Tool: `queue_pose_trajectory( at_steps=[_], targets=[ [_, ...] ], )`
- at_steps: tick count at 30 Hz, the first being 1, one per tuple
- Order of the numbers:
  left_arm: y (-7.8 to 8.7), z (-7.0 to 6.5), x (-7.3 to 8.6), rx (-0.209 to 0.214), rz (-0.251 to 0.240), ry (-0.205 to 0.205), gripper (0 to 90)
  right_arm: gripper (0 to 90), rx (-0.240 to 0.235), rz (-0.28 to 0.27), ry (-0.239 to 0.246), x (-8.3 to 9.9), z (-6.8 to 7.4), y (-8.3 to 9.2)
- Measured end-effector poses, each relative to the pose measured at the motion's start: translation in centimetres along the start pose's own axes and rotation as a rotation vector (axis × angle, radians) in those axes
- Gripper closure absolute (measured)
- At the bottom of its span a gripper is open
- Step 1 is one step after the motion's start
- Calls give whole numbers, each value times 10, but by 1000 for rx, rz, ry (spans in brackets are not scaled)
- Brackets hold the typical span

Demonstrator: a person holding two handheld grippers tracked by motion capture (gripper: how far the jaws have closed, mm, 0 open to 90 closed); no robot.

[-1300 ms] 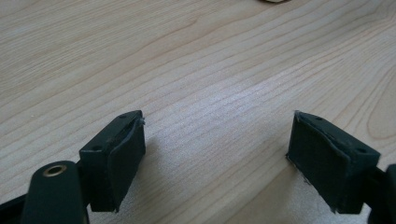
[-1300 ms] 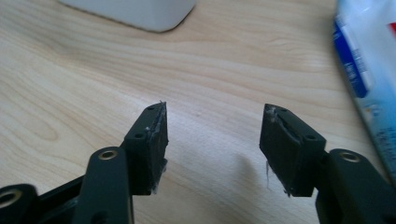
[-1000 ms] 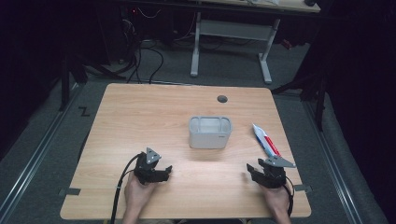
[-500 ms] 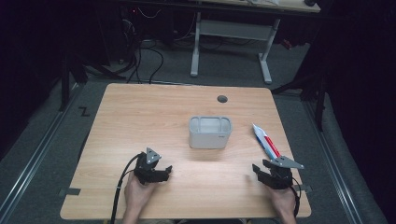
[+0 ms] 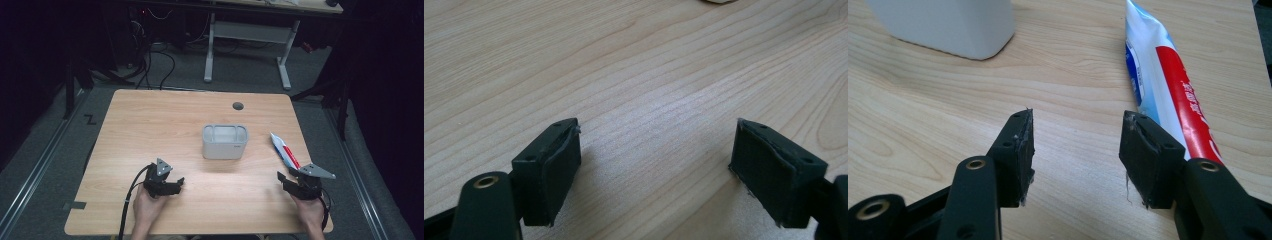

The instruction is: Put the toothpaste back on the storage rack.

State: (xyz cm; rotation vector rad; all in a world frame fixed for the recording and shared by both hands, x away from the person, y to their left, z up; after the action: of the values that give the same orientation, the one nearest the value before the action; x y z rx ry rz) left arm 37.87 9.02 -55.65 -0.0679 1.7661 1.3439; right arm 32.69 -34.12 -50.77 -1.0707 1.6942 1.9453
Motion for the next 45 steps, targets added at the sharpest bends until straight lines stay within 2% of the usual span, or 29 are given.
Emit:
queue_pose_trajectory(
  at_steps=[3,7,16,18,20,22,23,30,34,42,45],
  targets=[
    [0,0,0,0,0,0,206,497,-5,17,-8,-2,-2,-2],
    [0,0,0,0,0,0,206,513,-1,44,8,-5,-2,-6],
    [0,0,0,0,1,-1,207,514,9,37,7,-19,-6,-12],
    [0,0,0,0,0,0,209,509,16,37,-4,-20,-7,-12],
    [0,0,0,-3,0,2,210,500,19,28,-46,-25,-11,-13],
    [0,0,0,-3,0,2,210,499,22,22,-43,-26,-12,-14],
    [0,0,0,-4,1,2,210,492,42,24,-32,-26,-14,-17],
    [0,0,0,-4,-1,4,210,488,60,15,-19,-33,-21,-16],
    [0,0,0,-7,-2,6,217,484,64,36,-21,-44,-29,-24],
    [0,0,0,-8,-2,9,219,480,68,79,-18,-60,-36,-41],
    [0,0,0,-10,-3,12,220,481,67,95,-33,-66,-42,-45]
  ],
)
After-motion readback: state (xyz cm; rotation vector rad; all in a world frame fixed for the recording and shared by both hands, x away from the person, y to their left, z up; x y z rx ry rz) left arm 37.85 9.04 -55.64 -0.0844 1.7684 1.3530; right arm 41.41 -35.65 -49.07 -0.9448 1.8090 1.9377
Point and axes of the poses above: each handheld gripper's, and its own axes: y roughly backward along the jaws, x roughly out of its underside, z roughly to its left, the point moved 3 cm from there along -y, roughly forward along the jaws, and after that the axes turned 6 degrees about z, right-handed, at the moved point
